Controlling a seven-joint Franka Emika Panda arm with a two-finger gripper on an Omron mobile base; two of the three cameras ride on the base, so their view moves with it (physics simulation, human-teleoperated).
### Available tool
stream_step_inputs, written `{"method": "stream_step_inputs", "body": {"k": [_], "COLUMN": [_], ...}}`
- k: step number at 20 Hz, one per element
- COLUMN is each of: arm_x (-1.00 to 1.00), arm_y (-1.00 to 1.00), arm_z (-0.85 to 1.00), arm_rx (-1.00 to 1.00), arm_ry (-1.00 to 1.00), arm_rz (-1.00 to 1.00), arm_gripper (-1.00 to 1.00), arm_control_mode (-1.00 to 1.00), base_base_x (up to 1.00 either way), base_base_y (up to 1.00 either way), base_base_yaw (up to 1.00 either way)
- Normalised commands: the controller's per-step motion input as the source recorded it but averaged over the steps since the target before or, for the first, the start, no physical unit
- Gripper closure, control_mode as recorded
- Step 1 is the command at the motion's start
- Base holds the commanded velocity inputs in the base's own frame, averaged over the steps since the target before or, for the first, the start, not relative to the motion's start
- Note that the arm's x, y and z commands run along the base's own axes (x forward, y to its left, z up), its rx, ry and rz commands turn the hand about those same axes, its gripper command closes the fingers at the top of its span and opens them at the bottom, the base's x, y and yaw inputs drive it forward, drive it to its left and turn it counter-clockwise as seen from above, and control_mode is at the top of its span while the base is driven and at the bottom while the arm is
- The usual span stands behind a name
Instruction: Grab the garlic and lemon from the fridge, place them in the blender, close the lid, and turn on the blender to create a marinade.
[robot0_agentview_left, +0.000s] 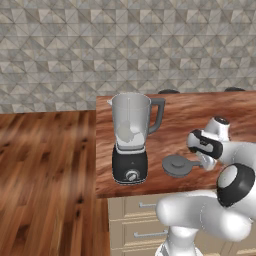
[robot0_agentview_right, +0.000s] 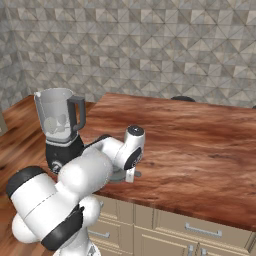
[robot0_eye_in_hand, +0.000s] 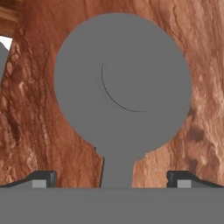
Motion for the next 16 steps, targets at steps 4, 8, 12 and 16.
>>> {"method": "stream_step_inputs", "body": {"k": [4,8,12,16], "arm_x": [0.16,0.15,0.13,0.09], "arm_y": [-0.11,-0.08,0.0,0.0], "arm_z": [-0.23,-0.18,-0.11,-0.07], "arm_rx": [0.0,0.0,0.0,0.0], "arm_ry": [0.02,0.02,0.02,0.02], "arm_rz": [0.0,0.0,0.0,0.0], "arm_gripper": [-1.0,-1.0,-1.0,-1.0], "arm_control_mode": [-1.0,-1.0,-1.0,-1.0], "base_base_x": [0.0,0.0,0.0,0.0], "base_base_y": [0.0,0.0,0.0,0.0], "base_base_yaw": [0.0,0.0,0.0,0.0]}}
